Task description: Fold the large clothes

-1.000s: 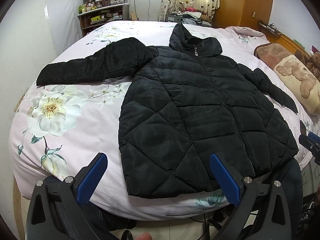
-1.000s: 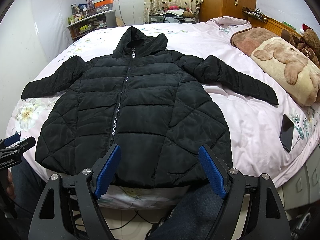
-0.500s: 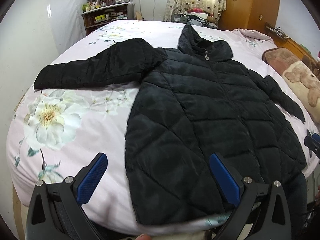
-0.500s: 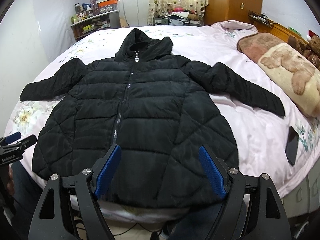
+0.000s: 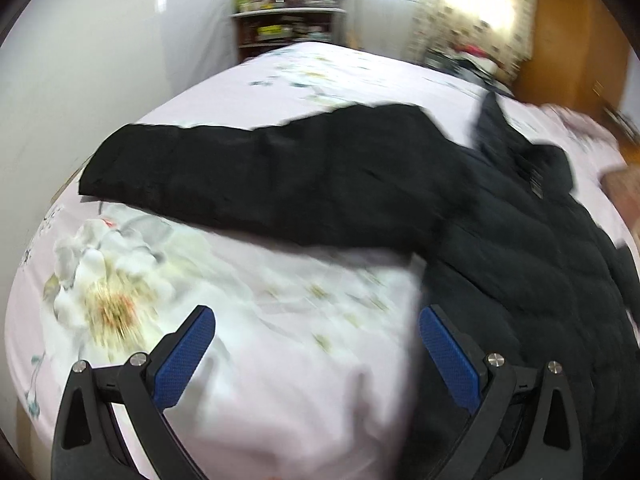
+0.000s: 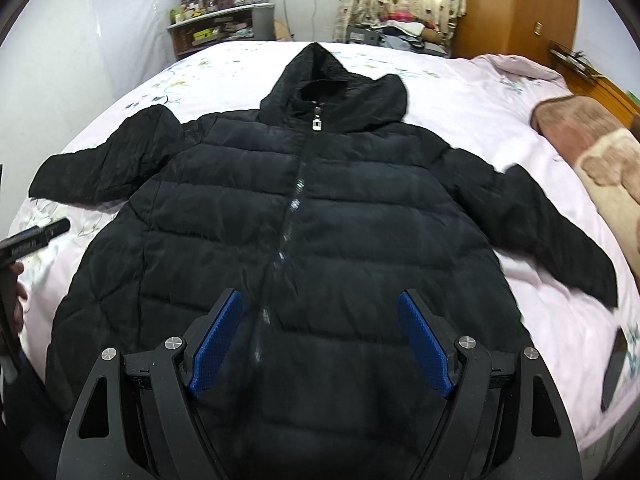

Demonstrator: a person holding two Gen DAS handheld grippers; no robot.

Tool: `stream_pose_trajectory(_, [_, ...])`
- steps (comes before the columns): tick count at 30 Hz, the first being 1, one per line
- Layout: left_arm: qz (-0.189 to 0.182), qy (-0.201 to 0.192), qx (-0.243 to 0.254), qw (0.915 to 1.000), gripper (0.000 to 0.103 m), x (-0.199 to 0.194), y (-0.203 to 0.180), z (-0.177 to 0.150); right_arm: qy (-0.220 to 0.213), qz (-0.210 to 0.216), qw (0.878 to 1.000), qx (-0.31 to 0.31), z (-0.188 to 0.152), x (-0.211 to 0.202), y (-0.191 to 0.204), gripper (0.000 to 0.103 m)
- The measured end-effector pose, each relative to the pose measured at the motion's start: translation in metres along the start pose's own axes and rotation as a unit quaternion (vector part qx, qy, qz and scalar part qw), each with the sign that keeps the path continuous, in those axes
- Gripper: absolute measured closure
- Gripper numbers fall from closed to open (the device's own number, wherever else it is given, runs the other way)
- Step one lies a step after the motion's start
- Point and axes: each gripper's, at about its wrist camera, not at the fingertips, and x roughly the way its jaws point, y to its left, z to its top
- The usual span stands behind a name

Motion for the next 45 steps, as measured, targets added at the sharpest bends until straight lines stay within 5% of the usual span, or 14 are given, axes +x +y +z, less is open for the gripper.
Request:
stream_pose_trajectory(12, [0.048,-0.004,-0.109,0.9928,0.002,0.074,0.101,0.05,0.012,0.0,1.0,-0.004,0.035,0.065,0.009,0.023])
stream_pose_trajectory(18, [0.051,-0.024,-0.145,0.9879,0.005,0.09,0.119,0.055,0.027,-0.008,1.0,-0.004,0.037,0.082,0.002,0.023])
stream_pose_trajectory(25, [0.041,-0.02,-0.117,0.9921,0.079,0.082,0.11,0.068,0.042,-0.02,0.999,0.005,0.03,0.085,-0.009,0.023])
stream_pose_trajectory(35, [-0.068,-0.084,-0.09,0.99,0.087,-0.01,0.061,0.11,0.036,-0.031,0.999,0.008,0.013,0.059,-0.023,0.023])
stream_pose_trajectory(45, [-0.228,-0.12,0.016,0.9661,0.087,-0.094,-0.078,0.138,0.01,-0.037,0.997,0.071,0.0,0.021,-0.067,0.023])
